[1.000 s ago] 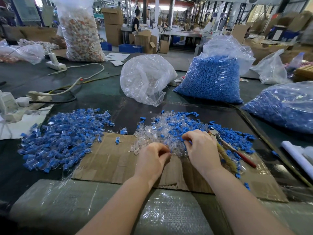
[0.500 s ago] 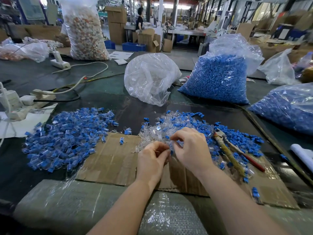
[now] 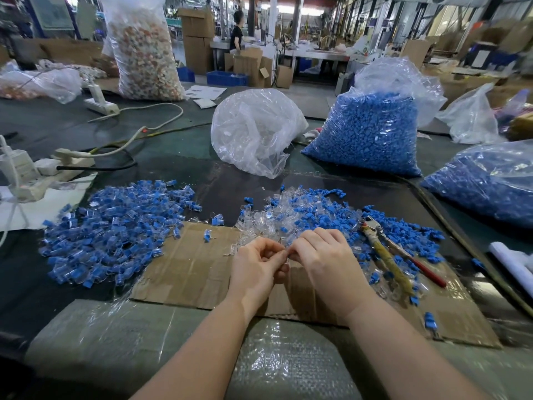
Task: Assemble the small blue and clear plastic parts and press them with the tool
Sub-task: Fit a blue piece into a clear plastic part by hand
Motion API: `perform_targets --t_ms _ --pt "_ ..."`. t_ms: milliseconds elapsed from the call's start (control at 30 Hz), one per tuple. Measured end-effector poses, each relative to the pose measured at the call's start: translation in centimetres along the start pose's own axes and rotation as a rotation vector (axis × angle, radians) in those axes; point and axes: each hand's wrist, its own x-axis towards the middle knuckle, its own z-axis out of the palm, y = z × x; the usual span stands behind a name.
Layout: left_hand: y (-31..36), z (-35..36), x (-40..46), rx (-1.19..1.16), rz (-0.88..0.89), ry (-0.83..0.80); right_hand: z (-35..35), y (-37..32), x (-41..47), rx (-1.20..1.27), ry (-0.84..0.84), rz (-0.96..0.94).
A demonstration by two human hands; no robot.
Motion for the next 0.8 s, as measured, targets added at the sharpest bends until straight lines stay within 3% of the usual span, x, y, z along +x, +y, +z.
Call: perform_targets --t_ms 167,267,533,667,800 --pt "-0.1 0.1 0.0 0.057 0.052 0.025 0.3 0.0 0.0 0.137 -0.034 0.101" --pt "-0.2 0.2 -0.1 0.047 0.052 0.035 0.9 1.0 1.2 0.263 -0.020 0.268" --pt "-0.5 0.3 -0.1 0.175 0.134 0.031 3.0 2.6 3.9 0.039 -0.159 0.489" --pt "-0.4 0.2 -0.1 0.239 0.182 0.055 3.0 2.5 3.7 0.021 -0.111 0.469" --pt "-0.5 0.2 0.1 0.168 0.166 0.116 1.6 2.0 2.7 0.096 0.054 0.427"
